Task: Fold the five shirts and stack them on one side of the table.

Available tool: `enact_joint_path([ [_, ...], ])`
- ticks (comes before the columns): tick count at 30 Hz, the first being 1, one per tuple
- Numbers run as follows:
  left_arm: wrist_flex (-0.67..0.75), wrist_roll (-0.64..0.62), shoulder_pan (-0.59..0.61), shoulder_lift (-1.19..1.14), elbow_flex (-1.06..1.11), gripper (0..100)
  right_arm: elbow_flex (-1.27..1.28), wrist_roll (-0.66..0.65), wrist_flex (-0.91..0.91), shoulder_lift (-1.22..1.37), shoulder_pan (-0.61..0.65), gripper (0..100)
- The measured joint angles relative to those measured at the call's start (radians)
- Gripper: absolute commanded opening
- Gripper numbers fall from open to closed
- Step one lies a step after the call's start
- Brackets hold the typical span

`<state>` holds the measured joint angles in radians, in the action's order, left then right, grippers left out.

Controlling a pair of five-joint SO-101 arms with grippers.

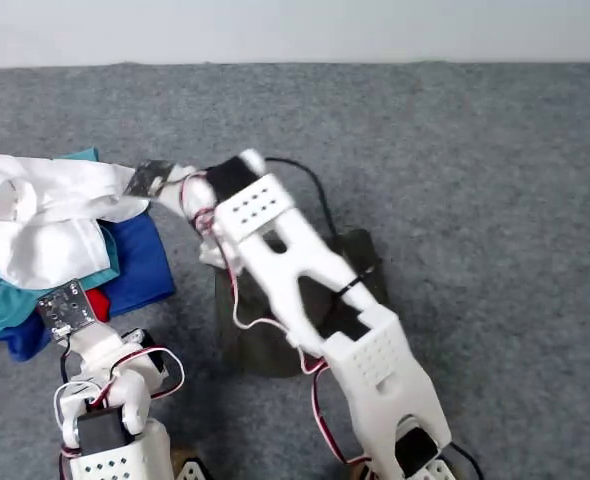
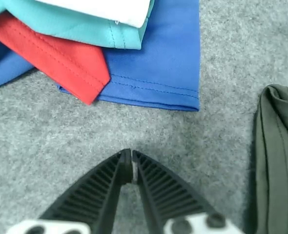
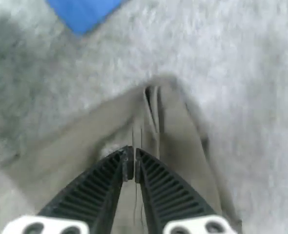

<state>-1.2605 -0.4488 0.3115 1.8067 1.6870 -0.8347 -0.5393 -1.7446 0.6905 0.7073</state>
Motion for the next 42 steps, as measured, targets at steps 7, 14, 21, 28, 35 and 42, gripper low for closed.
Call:
enact_joint_path([
  [7,0.0,0.0,0.0,0.0,0.0,2,0.238,0.028,-0.009,-0.196,-0.109,1.2],
  [14,0.0,0.0,0.0,0.0,0.0,2,0.568,0.028,-0.009,-0.353,-0.233,1.2],
  [21,0.0,0.0,0.0,0.0,0.0,2,0.756,0.018,0.017,-0.354,-0.176,0.9],
  [28,0.0,0.0,0.0,0.0,0.0,2,0.747,0.055,0.02,-0.333,0.164,0.9],
  [35,0.0,0.0,0.0,0.0,0.0,2,0.652,0.057,-0.009,-0.41,0.222,1.1],
  [42,0.0,0.0,0.0,0.0,0.0,2,0.647,0.025,-0.009,-0.539,0.029,1.0],
])
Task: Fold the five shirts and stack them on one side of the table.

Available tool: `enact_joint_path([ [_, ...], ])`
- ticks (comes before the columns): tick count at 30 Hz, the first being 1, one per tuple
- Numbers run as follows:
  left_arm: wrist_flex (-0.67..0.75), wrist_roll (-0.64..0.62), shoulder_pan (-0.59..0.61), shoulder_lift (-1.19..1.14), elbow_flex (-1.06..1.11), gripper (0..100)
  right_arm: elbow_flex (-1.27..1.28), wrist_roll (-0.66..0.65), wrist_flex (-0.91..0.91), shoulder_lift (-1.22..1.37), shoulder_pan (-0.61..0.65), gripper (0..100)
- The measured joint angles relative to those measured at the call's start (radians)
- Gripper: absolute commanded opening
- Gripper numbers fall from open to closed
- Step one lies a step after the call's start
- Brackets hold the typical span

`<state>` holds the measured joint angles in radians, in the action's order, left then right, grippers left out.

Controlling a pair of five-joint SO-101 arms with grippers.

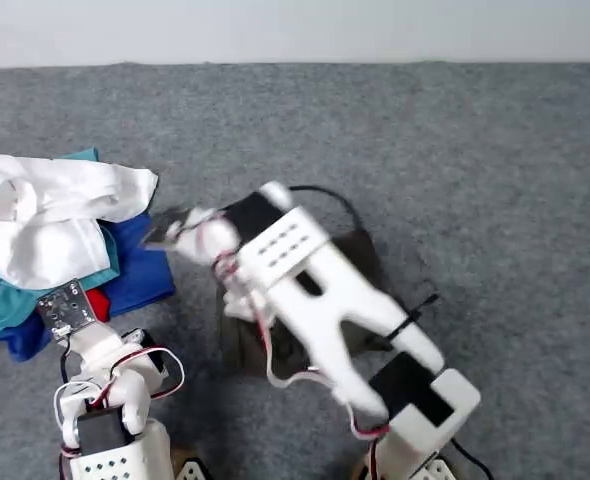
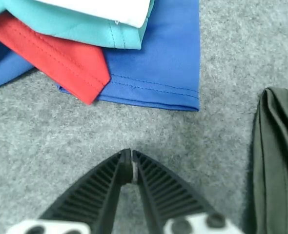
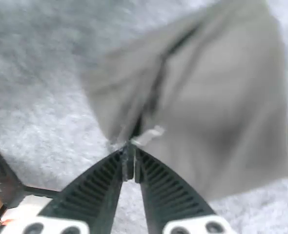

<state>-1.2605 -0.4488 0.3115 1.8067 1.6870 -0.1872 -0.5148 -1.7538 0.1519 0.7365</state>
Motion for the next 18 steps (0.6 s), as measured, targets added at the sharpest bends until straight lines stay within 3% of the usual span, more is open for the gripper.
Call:
enact_joint_path([
  [3,0.0,0.0,0.0,0.0,0.0,2,0.0,-0.018,0.0,0.021,-0.072,0.9],
  [7,0.0,0.0,0.0,0.0,0.0,2,0.0,-0.018,0.0,0.14,-0.066,0.9],
  [14,0.0,0.0,0.0,0.0,0.0,2,-0.054,0.038,0.021,0.381,0.166,0.9],
  [18,0.0,0.0,0.0,0.0,0.0,2,-0.206,0.051,0.031,0.445,0.222,0.9],
])
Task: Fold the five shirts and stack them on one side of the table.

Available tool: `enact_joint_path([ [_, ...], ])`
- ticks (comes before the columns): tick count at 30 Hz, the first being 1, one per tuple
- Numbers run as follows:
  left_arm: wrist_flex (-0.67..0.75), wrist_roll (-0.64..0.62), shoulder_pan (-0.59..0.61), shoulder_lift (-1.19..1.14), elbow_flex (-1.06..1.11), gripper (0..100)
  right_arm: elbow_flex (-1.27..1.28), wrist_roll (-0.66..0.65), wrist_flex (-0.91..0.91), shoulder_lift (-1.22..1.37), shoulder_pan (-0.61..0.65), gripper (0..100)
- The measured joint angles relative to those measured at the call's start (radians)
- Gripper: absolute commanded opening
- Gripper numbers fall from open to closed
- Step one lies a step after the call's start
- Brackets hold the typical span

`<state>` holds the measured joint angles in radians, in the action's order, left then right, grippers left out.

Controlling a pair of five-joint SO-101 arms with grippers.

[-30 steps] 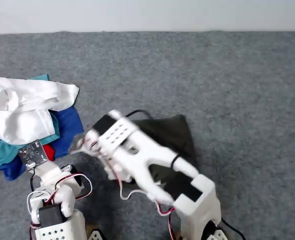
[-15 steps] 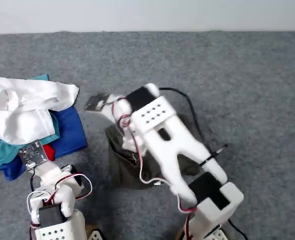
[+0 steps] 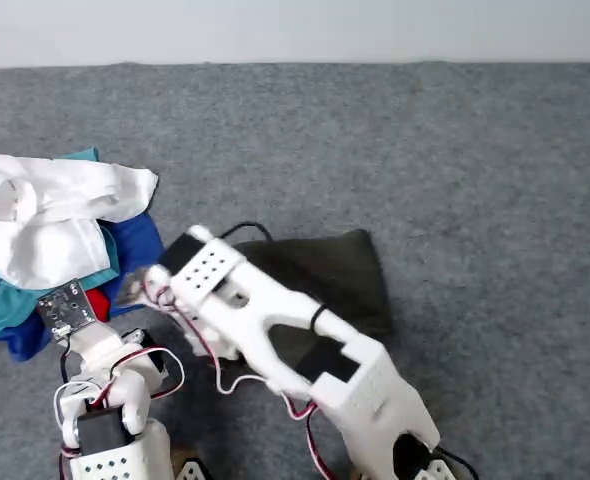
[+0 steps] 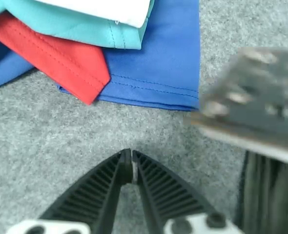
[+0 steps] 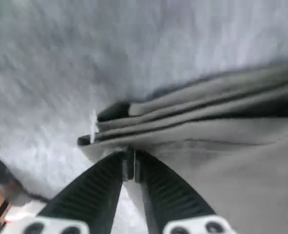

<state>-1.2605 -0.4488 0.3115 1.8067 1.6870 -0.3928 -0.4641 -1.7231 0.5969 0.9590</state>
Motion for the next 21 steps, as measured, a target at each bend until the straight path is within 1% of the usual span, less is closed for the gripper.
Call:
enact_joint_path([
  [3,0.0,0.0,0.0,0.0,0.0,2,-0.123,0.0,-0.026,0.015,-0.014,0.9],
  [5,0.0,0.0,0.0,0.0,0.0,2,-0.175,0.0,-0.031,0.015,-0.044,0.9],
  [8,0.0,0.0,0.0,0.0,0.0,2,-0.192,0.0,-0.031,-0.003,-0.103,1.1],
  [12,0.0,0.0,0.0,0.0,0.0,2,-0.189,0.017,-0.031,-0.104,-0.167,1.1],
  [15,0.0,0.0,0.0,0.0,0.0,2,-0.101,0.028,-0.031,-0.213,-0.216,0.9],
  [21,0.0,0.0,0.0,0.0,0.0,2,0.267,0.034,-0.031,-0.442,-0.345,0.9],
])
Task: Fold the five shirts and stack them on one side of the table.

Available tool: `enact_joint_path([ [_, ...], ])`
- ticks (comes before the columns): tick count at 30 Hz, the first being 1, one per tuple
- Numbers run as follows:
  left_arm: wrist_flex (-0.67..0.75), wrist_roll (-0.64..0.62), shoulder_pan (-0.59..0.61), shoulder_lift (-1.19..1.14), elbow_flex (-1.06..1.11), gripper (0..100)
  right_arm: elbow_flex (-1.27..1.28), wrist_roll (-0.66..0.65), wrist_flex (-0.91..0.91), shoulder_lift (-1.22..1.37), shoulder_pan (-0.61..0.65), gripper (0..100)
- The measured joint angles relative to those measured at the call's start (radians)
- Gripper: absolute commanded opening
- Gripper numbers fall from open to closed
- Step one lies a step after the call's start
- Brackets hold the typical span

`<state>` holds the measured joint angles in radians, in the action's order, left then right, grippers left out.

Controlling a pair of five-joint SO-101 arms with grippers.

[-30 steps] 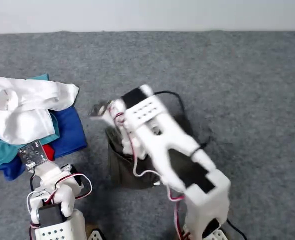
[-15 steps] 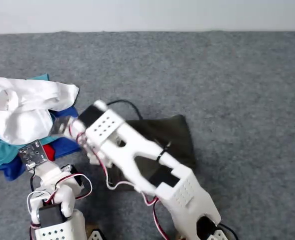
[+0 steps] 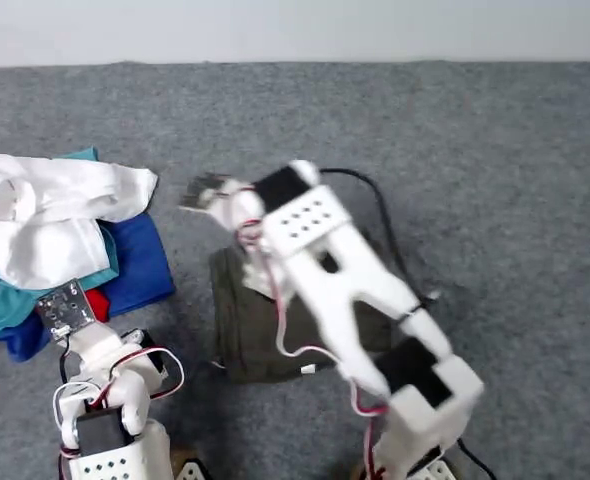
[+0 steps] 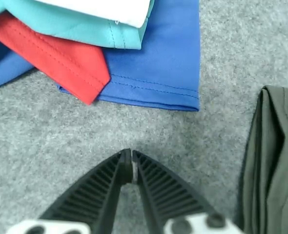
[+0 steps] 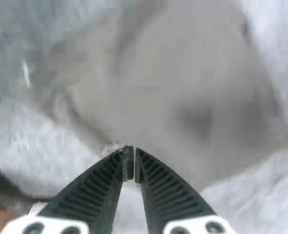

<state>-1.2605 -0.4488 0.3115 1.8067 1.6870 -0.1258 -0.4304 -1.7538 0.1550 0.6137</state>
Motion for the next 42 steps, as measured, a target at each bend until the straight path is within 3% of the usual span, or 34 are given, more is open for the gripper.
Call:
enact_joint_path([
  [9,0.0,0.0,0.0,0.0,0.0,2,0.356,-0.028,0.035,-0.146,-0.272,0.9],
  [18,0.0,0.0,0.0,0.0,0.0,2,0.686,-0.035,0.233,-0.149,-0.304,0.9],
  [30,0.0,0.0,0.0,0.0,0.0,2,0.404,-0.037,0.18,-0.25,-0.319,0.9],
  [42,0.0,0.0,0.0,0.0,0.0,2,0.439,-0.034,0.146,0.048,-0.374,0.9],
])
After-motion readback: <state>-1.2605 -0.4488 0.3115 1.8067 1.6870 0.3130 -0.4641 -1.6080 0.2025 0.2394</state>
